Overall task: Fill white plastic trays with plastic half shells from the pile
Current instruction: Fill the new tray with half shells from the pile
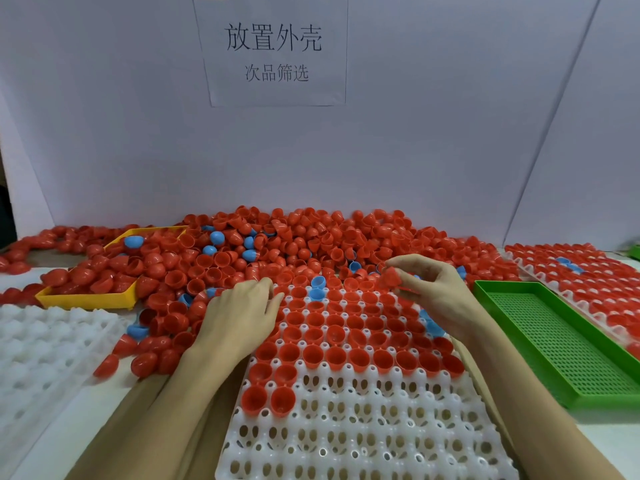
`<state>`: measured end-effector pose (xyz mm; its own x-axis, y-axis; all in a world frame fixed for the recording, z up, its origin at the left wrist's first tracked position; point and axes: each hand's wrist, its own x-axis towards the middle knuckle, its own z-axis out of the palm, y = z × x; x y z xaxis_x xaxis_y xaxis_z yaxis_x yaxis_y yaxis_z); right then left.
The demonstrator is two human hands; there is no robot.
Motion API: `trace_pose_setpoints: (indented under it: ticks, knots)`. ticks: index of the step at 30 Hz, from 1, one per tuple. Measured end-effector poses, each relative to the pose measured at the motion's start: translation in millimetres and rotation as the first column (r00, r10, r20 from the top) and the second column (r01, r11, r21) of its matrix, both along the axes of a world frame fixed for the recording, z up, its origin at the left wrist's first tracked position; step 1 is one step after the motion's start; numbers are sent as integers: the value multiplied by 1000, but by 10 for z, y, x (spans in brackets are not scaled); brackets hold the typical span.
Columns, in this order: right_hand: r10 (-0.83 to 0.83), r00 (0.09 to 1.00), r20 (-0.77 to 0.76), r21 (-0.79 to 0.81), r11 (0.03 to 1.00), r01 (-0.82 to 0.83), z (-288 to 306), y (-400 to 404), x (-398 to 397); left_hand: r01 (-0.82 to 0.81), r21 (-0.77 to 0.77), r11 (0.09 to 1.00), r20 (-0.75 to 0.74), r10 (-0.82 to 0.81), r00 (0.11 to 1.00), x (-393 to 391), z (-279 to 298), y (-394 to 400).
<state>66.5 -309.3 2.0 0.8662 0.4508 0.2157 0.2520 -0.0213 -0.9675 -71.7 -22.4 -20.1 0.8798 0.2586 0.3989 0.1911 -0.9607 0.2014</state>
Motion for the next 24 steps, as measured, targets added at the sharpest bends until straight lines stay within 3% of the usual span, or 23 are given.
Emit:
trace_pose_setpoints:
  ticks: [2,4,6,8,10,15,17,20,22,24]
  knots:
    - [64,997,-41,28,998,-63,20,24,-74,-15,115,993,20,12,1000,-18,32,-25]
    - [136,988,-73,73,989,-131,43,50,-133,42,167,985,131,-65,989,-31,77,-60]
    - [212,972,-99,75,976,-205,82,81,-201,272,136,953,244,-299,923,-66,146,-125]
    - [310,945,-106,43,951,-308,100,115,-257,542,43,839,275,-532,801,-96,196,-241]
    - [375,923,-85,-1,926,-377,113,151,-309,676,-66,734,273,-638,720,-133,210,-423]
    - [408,911,-56,-66,909,-411,98,209,-403,661,-19,750,339,-617,710,-114,137,-680]
    - [416,907,-58,-73,905,-420,120,212,-426,678,-233,697,422,-556,716,-89,125,-673]
    - [379,925,1,-137,917,-376,136,213,-458,611,-682,402,415,-475,776,-77,163,-627]
    - [359,932,49,-184,921,-344,133,223,-489,569,-751,335,393,-466,793,-86,170,-633]
    - [309,948,78,-220,933,-286,119,236,-498,577,-739,349,395,-469,790,-106,176,-678]
